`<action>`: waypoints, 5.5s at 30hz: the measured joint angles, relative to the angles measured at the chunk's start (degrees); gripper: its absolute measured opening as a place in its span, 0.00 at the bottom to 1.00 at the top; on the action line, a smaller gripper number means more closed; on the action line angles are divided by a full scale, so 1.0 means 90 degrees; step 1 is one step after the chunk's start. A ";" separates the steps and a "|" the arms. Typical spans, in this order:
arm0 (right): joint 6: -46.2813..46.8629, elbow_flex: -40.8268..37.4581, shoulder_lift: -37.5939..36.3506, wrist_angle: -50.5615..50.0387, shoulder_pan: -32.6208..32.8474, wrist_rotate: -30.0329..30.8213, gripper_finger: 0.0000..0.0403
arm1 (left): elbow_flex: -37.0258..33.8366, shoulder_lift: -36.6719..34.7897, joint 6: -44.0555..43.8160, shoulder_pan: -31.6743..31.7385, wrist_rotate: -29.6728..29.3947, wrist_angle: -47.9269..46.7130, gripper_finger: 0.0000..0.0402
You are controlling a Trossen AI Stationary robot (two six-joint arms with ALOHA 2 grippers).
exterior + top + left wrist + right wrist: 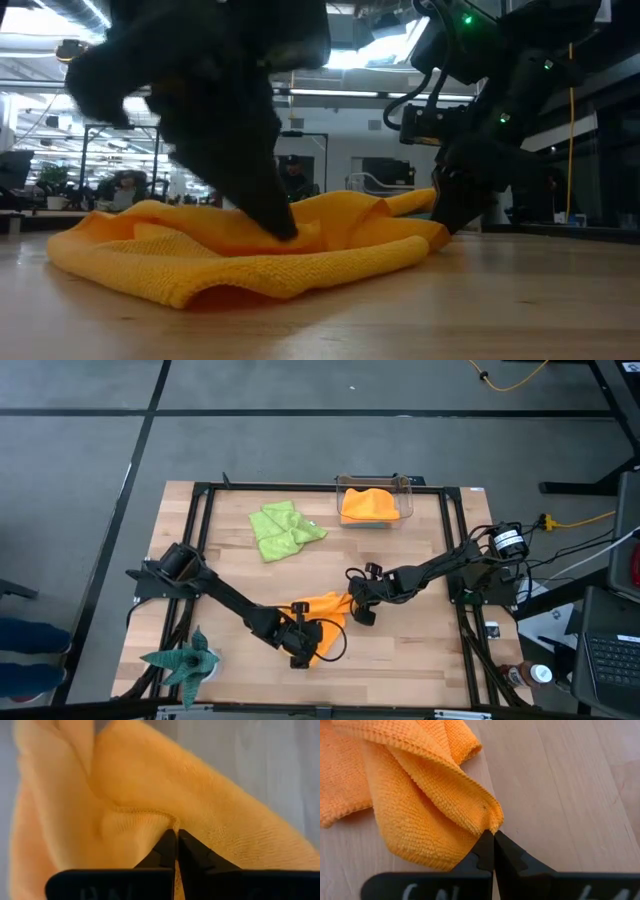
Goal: Fold microfiber towels
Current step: Fold the yellow microfiber cloth
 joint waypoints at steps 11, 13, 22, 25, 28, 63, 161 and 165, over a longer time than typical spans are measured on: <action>-0.0185 -0.0029 -0.0276 -0.0177 0.0005 -0.0103 0.01 | 0.0001 -0.1062 -0.0007 -0.0164 -0.1006 -0.1572 0.00; -0.0217 -0.0027 -0.0556 -0.0256 0.0005 -0.0079 0.01 | 0.0002 -0.1325 -0.0014 -0.0165 -0.1229 -0.1950 0.00; -0.0452 -0.0007 -0.2288 -0.0637 0.0005 0.0174 0.01 | 0.0005 -0.2430 -0.0168 -0.0193 -0.2287 -0.3351 0.00; -0.0678 -0.0007 -0.2912 -0.0628 0.0005 0.0208 0.01 | 0.0005 -0.2767 -0.0169 -0.0197 -0.2840 -0.3724 0.00; -0.0852 -0.0005 -0.3533 -0.0654 0.0012 0.0344 0.00 | 0.0005 -0.3143 -0.0172 -0.0258 -0.3368 -0.3890 0.00; -0.1970 0.1821 -0.4327 -0.2285 -0.0009 0.0745 0.00 | 0.0621 -0.4612 0.1418 -0.0132 -0.3409 -0.2876 0.00; 0.1795 0.1637 0.3048 0.3983 0.0323 0.3836 0.35 | -0.1299 -0.2133 -0.3351 -0.0874 -0.1165 -0.2738 0.44; 0.0680 0.1717 0.3215 0.4239 0.0143 0.2381 0.34 | -0.1302 -0.2133 -0.3345 -0.0869 -0.1169 -0.2743 0.44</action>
